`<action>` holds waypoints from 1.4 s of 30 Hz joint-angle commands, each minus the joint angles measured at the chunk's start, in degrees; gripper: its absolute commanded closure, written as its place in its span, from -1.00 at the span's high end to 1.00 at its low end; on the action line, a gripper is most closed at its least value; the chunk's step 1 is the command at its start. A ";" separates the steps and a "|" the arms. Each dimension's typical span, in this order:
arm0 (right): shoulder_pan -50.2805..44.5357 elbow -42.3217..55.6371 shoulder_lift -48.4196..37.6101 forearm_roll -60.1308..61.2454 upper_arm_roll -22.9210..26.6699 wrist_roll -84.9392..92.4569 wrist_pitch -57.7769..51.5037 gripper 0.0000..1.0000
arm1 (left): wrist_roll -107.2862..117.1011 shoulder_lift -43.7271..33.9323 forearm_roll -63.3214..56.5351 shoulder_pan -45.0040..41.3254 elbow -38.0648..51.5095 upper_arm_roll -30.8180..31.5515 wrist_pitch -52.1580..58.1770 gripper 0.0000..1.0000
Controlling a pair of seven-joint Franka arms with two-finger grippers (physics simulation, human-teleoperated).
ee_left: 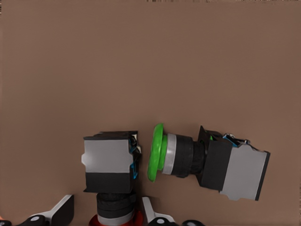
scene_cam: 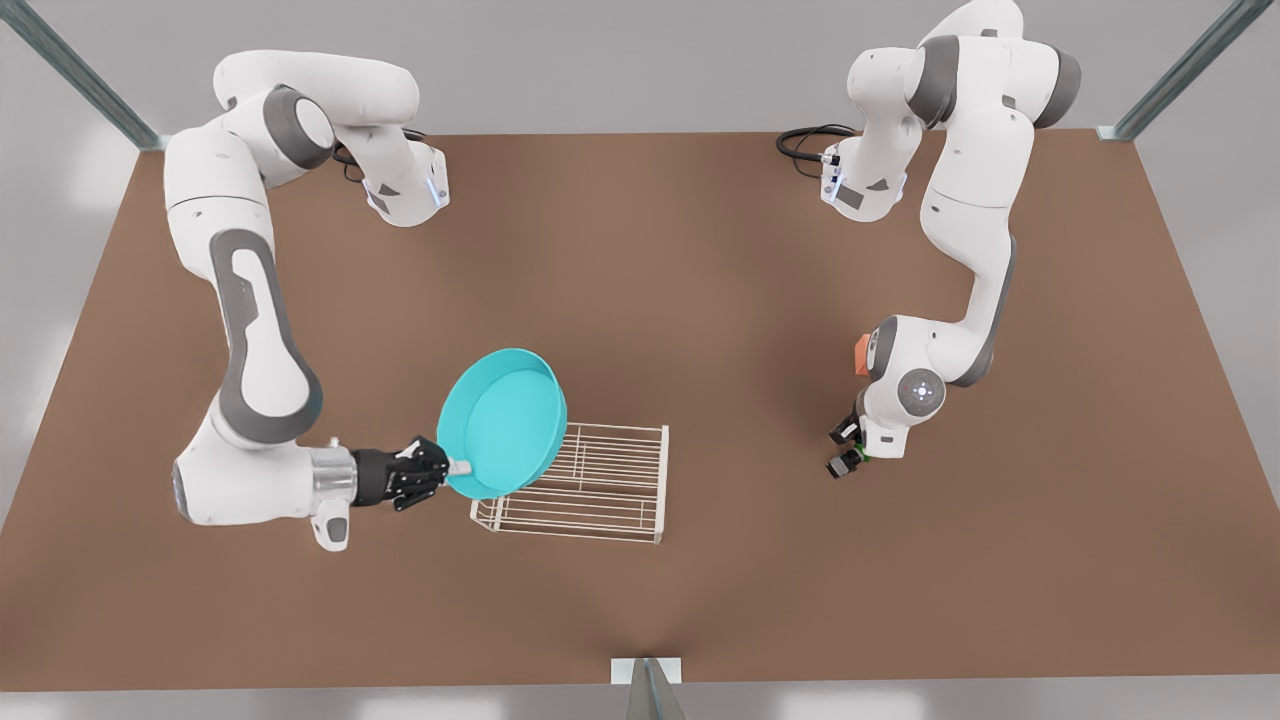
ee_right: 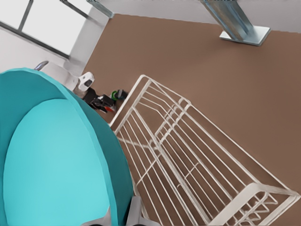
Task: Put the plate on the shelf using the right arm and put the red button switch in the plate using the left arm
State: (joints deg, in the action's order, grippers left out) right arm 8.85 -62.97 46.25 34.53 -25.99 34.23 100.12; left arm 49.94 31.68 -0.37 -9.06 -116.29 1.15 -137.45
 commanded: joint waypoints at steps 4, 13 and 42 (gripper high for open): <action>-8.68 5.31 4.37 -0.78 3.58 -28.17 13.17 -0.57 | 1.21 -0.13 0.37 0.01 0.01 0.00 -0.36 0.35; -11.67 4.35 5.08 -2.80 5.86 -27.64 15.38 -0.57 | 1.04 -0.31 0.28 0.89 0.36 0.00 -2.39 0.13; -14.48 1.88 5.78 -15.64 5.95 -27.55 8.69 1.00 | 1.13 -0.83 0.28 0.62 0.27 0.00 -2.39 -0.18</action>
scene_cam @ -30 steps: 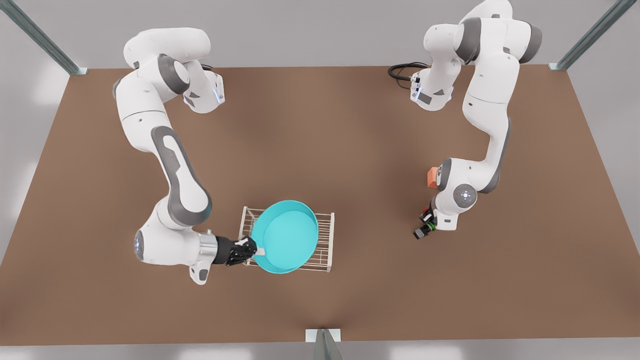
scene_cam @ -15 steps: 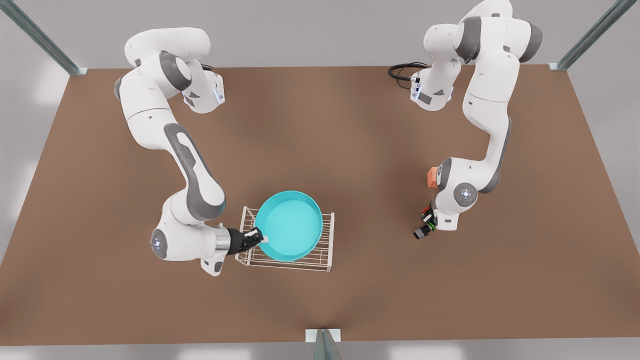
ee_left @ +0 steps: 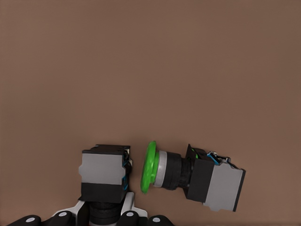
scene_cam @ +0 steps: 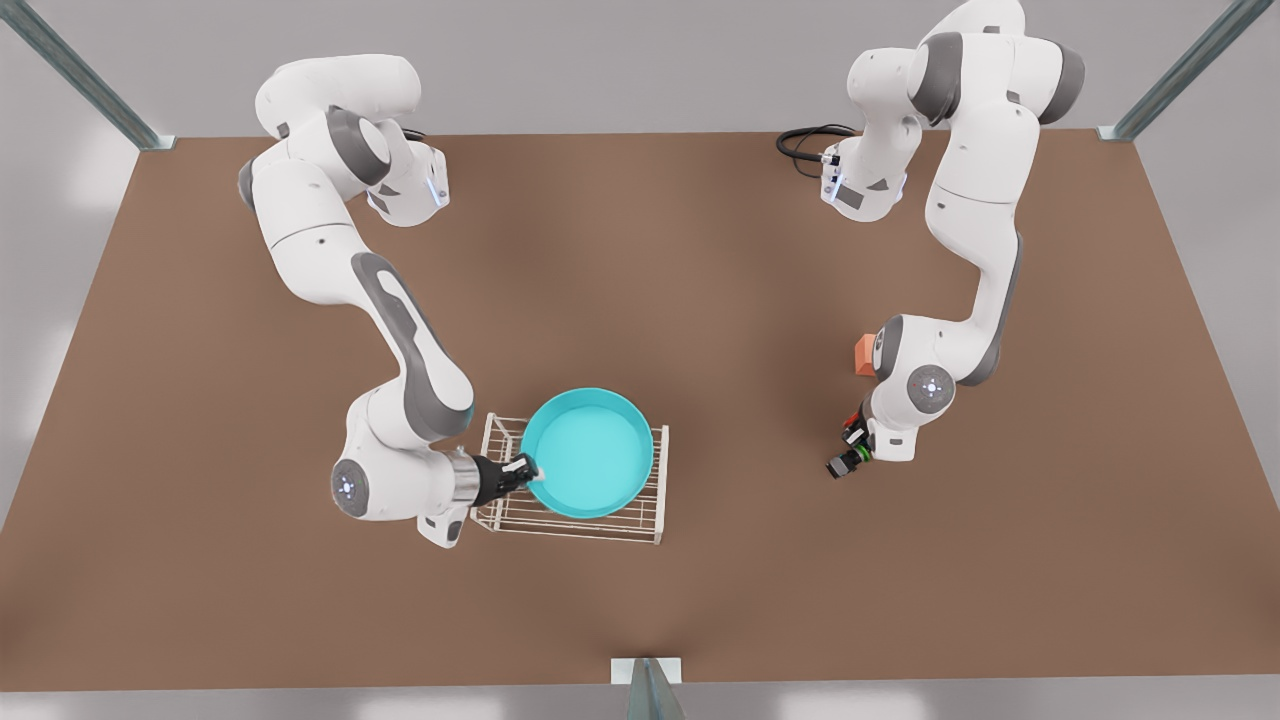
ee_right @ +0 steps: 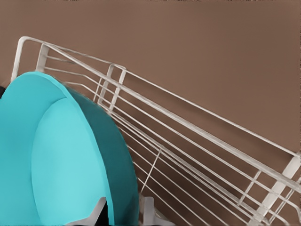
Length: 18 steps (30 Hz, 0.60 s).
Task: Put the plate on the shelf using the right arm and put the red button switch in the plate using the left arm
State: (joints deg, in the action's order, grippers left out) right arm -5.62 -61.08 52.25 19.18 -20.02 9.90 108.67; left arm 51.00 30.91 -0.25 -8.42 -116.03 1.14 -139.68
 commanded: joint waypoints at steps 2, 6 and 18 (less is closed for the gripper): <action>0.00 0.08 -0.31 -0.19 -0.11 -2.96 0.13 1.00 | 0.15 0.02 0.16 -0.11 0.02 0.01 -0.15 -0.25; 0.08 0.44 -1.01 -0.02 -0.37 -2.78 -0.48 1.00 | 0.24 -0.06 0.16 -0.11 0.02 0.01 -0.15 -0.41; 13.36 0.26 -15.41 -38.86 6.93 -9.45 -37.13 1.00 | -0.12 -9.20 -0.37 0.42 0.28 0.01 11.10 -0.57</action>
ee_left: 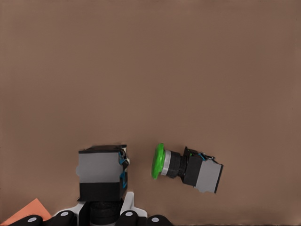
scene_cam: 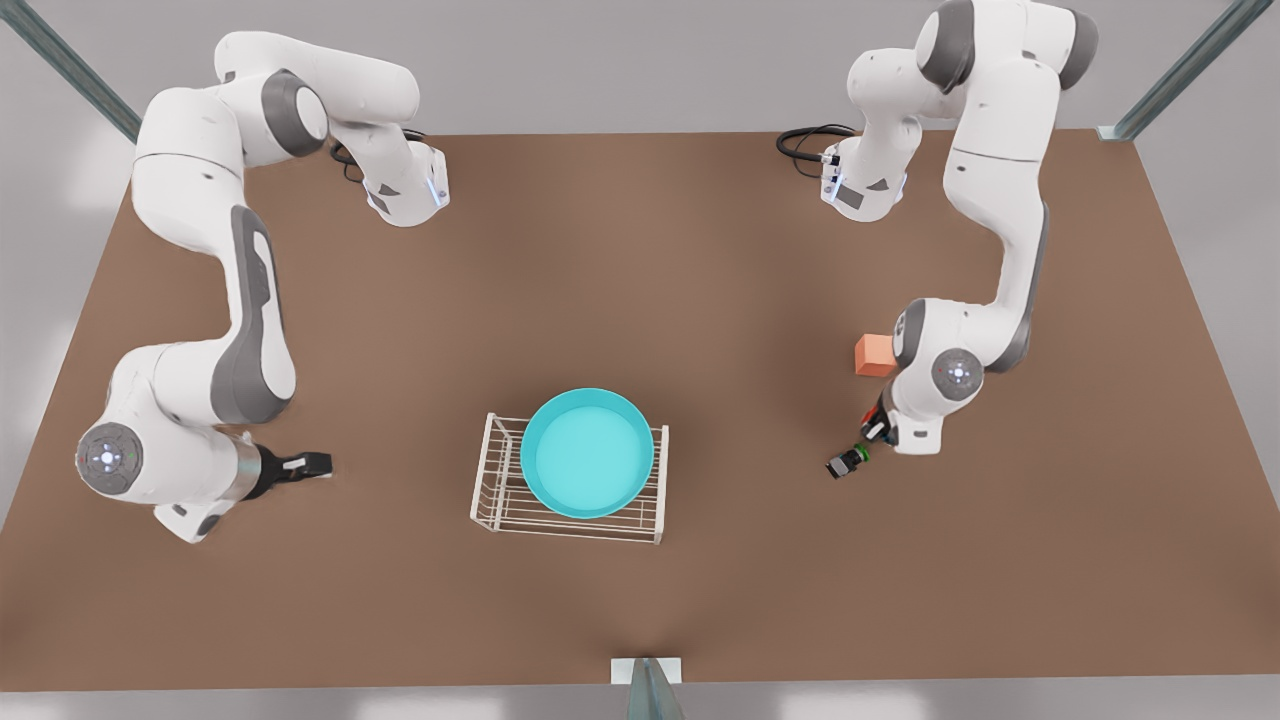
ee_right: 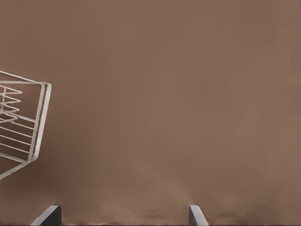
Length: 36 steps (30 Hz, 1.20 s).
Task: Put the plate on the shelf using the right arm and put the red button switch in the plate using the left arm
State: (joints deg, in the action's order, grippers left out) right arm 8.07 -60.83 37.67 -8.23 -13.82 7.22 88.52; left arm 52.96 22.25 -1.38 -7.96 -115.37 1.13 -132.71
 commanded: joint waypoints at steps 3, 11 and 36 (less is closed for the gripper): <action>-2.18 -9.30 -20.17 -2.86 4.58 -0.89 -17.15 1.00 | -2.07 -5.20 0.59 -3.64 5.77 0.28 8.96 -0.57; -2.89 -19.59 -27.74 5.15 7.58 -1.77 -13.10 1.00 | 10.50 5.79 0.85 -17.97 33.54 1.86 20.21 -0.57; -4.56 -20.03 -27.91 5.68 9.51 -1.86 -13.10 1.00 | 16.75 21.00 -1.60 -17.10 63.95 12.76 34.34 1.00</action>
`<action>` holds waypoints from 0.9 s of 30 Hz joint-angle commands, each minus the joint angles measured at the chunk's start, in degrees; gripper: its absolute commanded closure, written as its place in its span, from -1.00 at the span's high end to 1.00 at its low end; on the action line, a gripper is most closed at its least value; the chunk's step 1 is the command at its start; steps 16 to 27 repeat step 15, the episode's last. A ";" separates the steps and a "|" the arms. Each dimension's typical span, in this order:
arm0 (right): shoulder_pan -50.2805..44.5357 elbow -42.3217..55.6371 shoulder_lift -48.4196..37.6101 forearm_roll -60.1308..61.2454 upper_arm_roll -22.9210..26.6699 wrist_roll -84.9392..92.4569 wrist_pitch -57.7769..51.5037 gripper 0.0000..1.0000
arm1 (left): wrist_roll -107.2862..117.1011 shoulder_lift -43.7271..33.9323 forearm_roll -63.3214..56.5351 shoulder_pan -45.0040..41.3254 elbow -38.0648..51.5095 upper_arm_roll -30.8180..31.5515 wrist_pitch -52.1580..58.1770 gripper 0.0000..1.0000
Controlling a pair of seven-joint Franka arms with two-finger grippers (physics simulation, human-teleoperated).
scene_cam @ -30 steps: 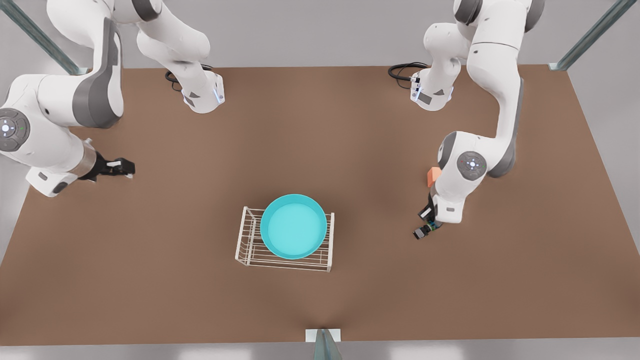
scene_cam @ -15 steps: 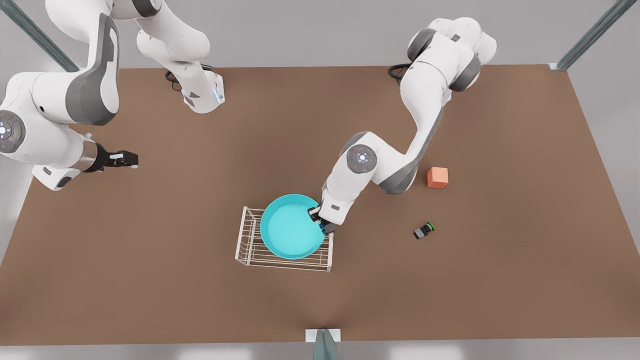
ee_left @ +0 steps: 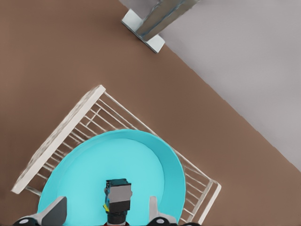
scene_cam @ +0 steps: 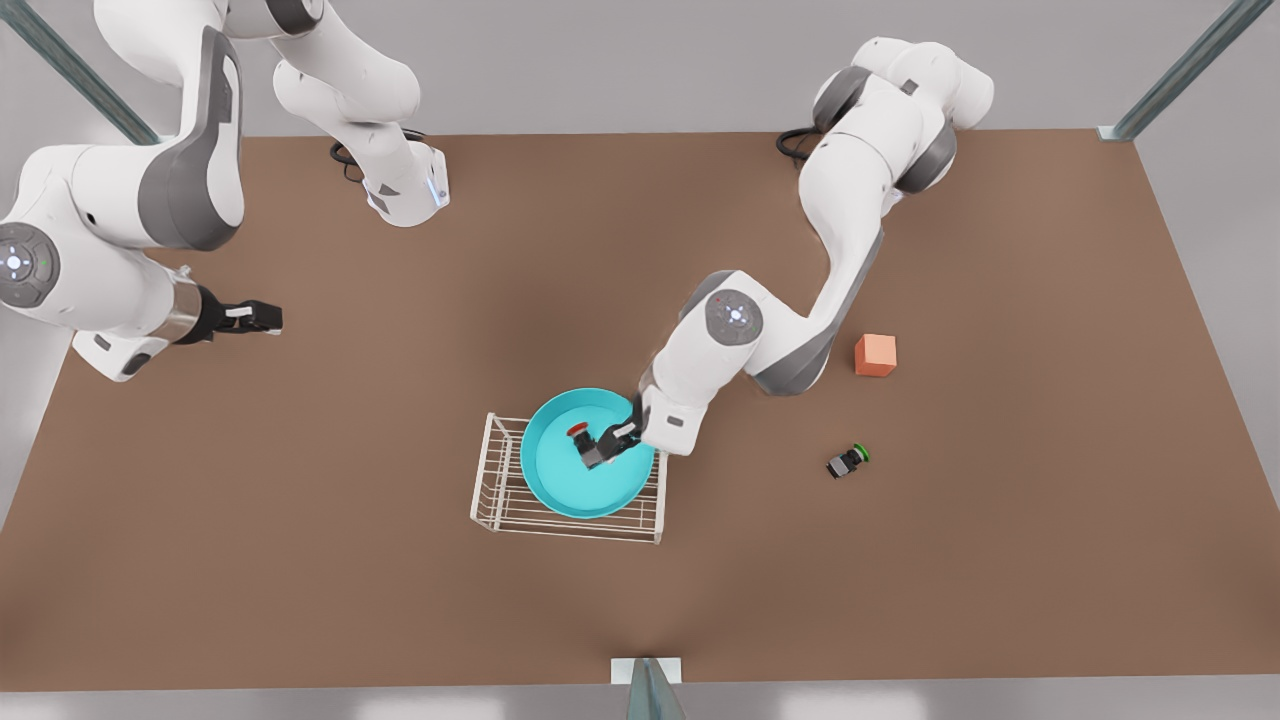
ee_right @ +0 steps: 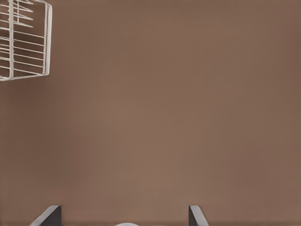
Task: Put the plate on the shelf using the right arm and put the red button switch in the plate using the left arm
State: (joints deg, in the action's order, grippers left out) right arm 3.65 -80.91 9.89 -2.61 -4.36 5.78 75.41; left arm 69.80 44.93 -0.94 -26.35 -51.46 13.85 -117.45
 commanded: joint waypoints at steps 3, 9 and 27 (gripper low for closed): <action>-0.31 0.40 -0.05 -0.29 0.05 -0.51 -0.08 1.00 | -32.07 -12.32 -9.61 12.02 0.22 0.04 41.77 1.00; -0.31 0.23 -0.93 -0.37 0.49 -0.42 -0.17 1.00 | -70.23 -33.24 1.56 17.65 -29.49 -9.80 37.02 1.00; -0.66 0.14 -1.19 -0.29 0.49 -0.60 -0.17 1.00 | -69.80 -31.57 0.85 17.74 -26.33 -9.72 46.26 1.00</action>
